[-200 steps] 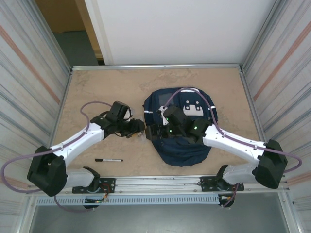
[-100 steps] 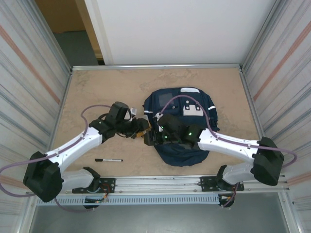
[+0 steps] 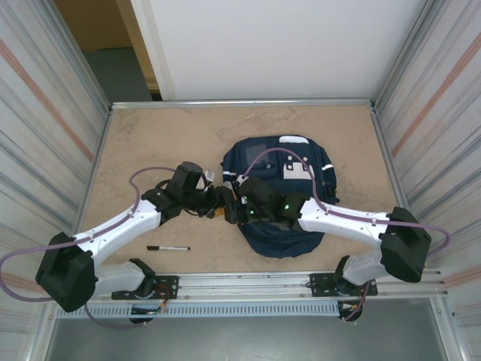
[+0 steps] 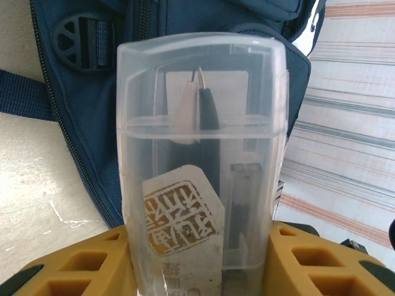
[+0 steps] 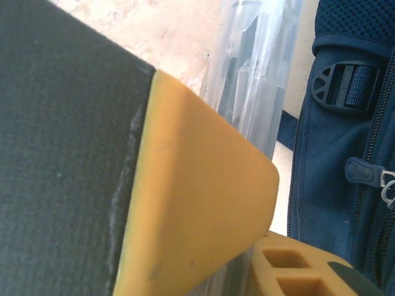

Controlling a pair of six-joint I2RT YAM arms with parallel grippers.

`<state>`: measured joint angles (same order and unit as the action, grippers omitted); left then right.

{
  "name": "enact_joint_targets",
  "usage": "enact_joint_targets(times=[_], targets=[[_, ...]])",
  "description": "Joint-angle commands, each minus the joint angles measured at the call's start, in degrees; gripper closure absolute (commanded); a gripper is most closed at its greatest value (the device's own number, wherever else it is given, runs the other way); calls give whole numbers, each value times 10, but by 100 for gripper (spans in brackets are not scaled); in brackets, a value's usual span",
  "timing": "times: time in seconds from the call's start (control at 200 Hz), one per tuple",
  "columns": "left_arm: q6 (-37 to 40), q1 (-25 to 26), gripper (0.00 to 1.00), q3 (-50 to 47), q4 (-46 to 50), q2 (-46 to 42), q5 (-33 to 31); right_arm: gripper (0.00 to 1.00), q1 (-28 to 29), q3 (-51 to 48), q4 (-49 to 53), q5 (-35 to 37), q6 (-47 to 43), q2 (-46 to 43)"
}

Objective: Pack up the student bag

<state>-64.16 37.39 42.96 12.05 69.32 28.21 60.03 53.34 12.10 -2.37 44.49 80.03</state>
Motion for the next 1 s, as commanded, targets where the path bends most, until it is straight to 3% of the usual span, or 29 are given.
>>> enact_joint_targets(times=[0.0, 0.185, 0.376, 0.576, 0.717, 0.787, 0.877, 0.992], targets=[[-2, 19, 53, 5, -10, 5, 21, 71, 1, 8, -43, 18, 13, 5], [29, 19, 49, 12, -2, 5, 15, 73, -4, -1, -21, 27, 9, -23], [87, 15, 42, 48, 19, 14, 22, 74, -49, -27, -1, -25, 28, -76], [161, 23, 41, 79, 20, 54, 4, 75, -136, -66, 64, -69, 6, -162], [223, 59, 41, 134, 22, 123, 5, 77, -212, -88, 110, -100, -4, -230], [316, 95, 40, 179, 43, 155, -27, 77, -261, -98, 138, -116, -8, -286], [502, 160, 39, 227, 82, 182, -132, 78, -327, -101, 187, -122, -34, -341], [687, 199, 38, 253, 83, 207, -143, 79, -402, -83, 262, -106, -89, -386]])
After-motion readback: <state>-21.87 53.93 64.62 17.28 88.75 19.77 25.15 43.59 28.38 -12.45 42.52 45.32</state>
